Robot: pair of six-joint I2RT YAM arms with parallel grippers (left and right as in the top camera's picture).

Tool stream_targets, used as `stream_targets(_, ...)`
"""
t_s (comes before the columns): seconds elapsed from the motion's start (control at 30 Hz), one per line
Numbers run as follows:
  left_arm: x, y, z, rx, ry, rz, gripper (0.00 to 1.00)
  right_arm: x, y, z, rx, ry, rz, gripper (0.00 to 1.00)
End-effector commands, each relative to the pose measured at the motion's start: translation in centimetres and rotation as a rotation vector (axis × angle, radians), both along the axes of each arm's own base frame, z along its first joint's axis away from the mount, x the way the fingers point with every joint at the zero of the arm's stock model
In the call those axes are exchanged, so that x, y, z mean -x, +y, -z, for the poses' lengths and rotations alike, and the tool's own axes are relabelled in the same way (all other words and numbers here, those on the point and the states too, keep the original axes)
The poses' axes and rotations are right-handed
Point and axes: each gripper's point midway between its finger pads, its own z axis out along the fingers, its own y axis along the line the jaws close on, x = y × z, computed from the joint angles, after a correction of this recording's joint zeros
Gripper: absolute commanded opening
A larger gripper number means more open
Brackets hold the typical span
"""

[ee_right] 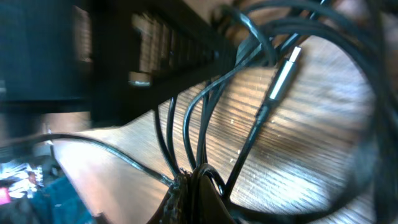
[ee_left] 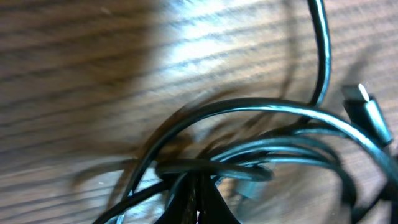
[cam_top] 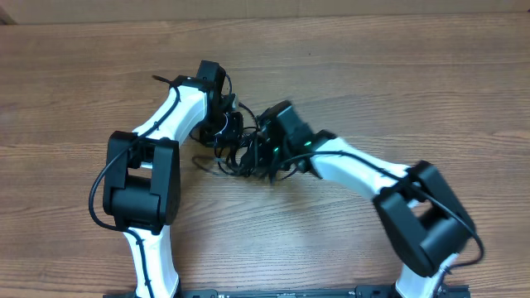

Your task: Untangle cables

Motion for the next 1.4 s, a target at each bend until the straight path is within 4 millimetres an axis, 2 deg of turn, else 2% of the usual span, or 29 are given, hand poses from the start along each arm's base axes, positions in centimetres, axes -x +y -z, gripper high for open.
stream_targets(0.0,1.8,3.5,3.9,-0.212,0.06,-0.057,0.04,-1.5,-1.4,-7.7,-0.114,-0.13,-0.005,0.04)
stream_targets(0.2,2.2,7.2,4.7,-0.381,0.065,-0.171,0.04,-2.0,-5.0,-11.6,-0.114,-0.208,0.026,0.04)
stream_targets(0.3,2.7,8.7,5.0,-0.408,0.087,-0.245,0.04,-2.4,-6.5,-13.1,-0.114,-0.256,0.04,0.04)
stream_targets(0.5,3.6,12.0,5.4,-0.413,0.145,-0.352,0.04,-4.0,-10.0,-14.7,-0.11,-0.29,0.127,0.04)
stream_targets(0.6,3.8,12.9,5.4,-0.383,0.168,-0.379,0.04,-4.9,-12.4,-14.2,-0.082,-0.284,0.17,0.04)
stream_targets(0.73,3.8,13.6,5.4,-0.336,0.184,-0.403,0.04,-4.8,-14.4,-13.1,-0.045,-0.241,0.2,0.04)
stream_targets(0.87,3.8,12.8,5.4,-0.268,0.194,-0.376,0.04,-4.5,-14.8,-12.6,-0.014,-0.248,0.174,0.04)
stream_targets(0.97,4.0,12.3,5.4,-0.25,0.202,-0.368,0.04,-4.8,-16.3,-11.3,0.085,-0.24,0.225,0.04)
stream_targets(1.07,4.0,12.1,5.4,-0.251,0.202,-0.363,0.04,-5.0,-19.0,-9.6,0.244,-0.236,0.295,0.04)
stream_targets(1.1,4.1,12.1,5.4,-0.252,0.206,-0.361,0.04,-5.1,-20.8,-8.8,0.347,-0.235,0.345,0.04)
stream_targets(1.13,4.2,12.1,5.4,-0.253,0.207,-0.36,0.04,-5.1,-21.9,-8.5,0.404,-0.235,0.372,0.04)
stream_targets(1.23,4.1,12.2,5.4,-0.253,0.206,-0.362,0.04,-5.3,-25.7,-7.8,0.586,-0.242,0.466,0.04)
stream_targets(1.37,4.0,12.1,5.4,-0.255,0.201,-0.361,0.04,-5.4,-29.3,-7.6,0.713,-0.24,0.557,0.04)
